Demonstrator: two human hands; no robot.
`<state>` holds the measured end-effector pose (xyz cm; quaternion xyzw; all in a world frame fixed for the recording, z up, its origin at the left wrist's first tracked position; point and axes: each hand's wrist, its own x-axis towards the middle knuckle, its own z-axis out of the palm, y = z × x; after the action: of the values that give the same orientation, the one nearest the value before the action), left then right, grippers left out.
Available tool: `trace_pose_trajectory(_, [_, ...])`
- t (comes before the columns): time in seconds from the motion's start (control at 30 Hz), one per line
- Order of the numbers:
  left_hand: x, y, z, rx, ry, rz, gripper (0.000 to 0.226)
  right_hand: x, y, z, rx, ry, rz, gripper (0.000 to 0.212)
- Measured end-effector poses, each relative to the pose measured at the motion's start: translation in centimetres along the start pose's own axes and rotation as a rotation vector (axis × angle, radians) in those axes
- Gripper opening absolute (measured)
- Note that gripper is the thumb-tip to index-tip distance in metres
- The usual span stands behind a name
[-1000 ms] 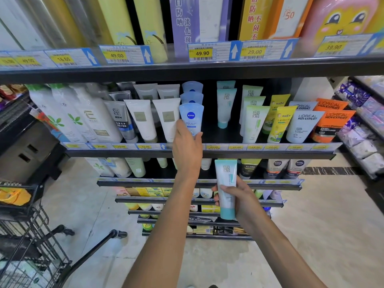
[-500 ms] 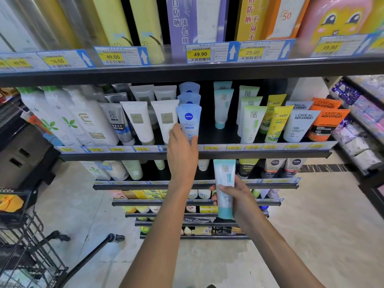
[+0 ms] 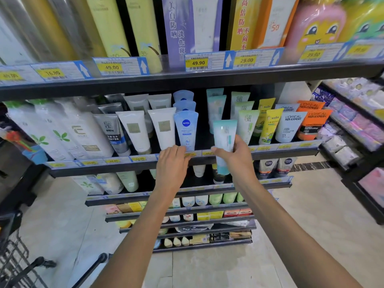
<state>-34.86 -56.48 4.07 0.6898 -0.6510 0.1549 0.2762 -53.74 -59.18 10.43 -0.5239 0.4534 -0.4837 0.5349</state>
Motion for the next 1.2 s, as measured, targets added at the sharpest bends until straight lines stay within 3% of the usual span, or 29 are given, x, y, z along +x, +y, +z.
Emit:
trace_pose_trajectory(0.2, [-0.5, -0.7, 0.3, -0.044, 0.011, 0.037, 0.023, 3.4, -1.5, 2.6, -0.094, 0.070, -0.128, 0.038])
trace_pose_trajectory(0.43, [-0.9, -1.6, 0.3, -0.102, -0.028, 0.064, 0.034, 7.2, -0.7, 4.3, -0.097, 0.116, -0.109, 0.046])
trace_pose_trajectory(0.97, [-1.0, -1.8, 1.0, -0.108, -0.013, 0.055, 0.037, 7.8, 1.0, 4.3, -0.645, 0.228, -0.068, 0.057])
trace_pose_trajectory(1.2, [-1.1, -1.5, 0.8, -0.106, -0.020, 0.034, 0.035, 8.3, 0.4, 4.7, -0.606, 0.289, -0.016, 0.050])
